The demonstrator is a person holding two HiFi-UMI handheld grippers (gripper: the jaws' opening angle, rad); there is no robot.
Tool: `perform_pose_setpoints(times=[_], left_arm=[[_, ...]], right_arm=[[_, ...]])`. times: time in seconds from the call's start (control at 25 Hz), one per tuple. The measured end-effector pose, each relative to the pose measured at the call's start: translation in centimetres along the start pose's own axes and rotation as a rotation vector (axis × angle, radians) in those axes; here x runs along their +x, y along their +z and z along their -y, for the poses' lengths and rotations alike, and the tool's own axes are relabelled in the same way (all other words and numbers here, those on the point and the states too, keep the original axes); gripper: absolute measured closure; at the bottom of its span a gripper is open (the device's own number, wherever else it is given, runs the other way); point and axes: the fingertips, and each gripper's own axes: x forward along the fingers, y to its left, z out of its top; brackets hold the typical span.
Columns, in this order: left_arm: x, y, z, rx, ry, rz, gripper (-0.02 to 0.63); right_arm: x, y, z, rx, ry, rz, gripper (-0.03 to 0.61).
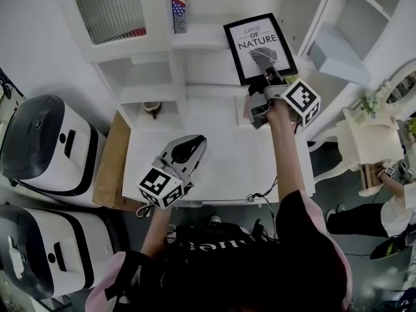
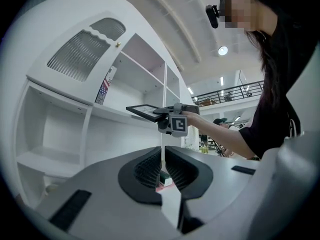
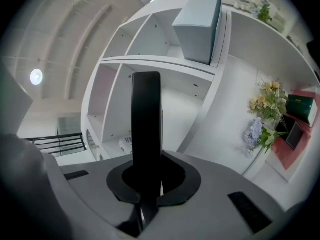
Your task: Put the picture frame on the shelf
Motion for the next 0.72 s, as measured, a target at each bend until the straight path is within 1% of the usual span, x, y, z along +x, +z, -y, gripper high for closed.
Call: perform_pose_setpoints(times=[0.12, 0.2, 0.4, 0.52, 0.72], left_arm=[[-0.3, -0.1, -0.3, -0.004, 0.013, 0.002, 0.580], [-0.5, -0.1, -0.4, -0.006, 0.018, 0.002, 0.580], [-1.0, 0.0, -0.8, -0.005, 0.024, 0.004, 0.580], [-1.4, 0.0, -0.9, -0.006, 0.027, 0.004, 0.580], [-1.9, -0.2, -1.0, -0.009, 0.034, 0.000, 0.580]], right_arm=[[1.7, 1.3, 0.8, -0.023, -0.051, 0.026, 0.526], [2.7, 1.9, 1.3, -0.015, -0.074, 0.035, 0.526], [4.3, 2.2, 2.3, 0.041, -0.117, 0.045, 0.525], [4.4, 1.9, 3.1, 0.075, -0.152, 0.032, 0.525], [4.3, 1.6, 4.3, 0.178, -0.162, 0.015, 0.523]])
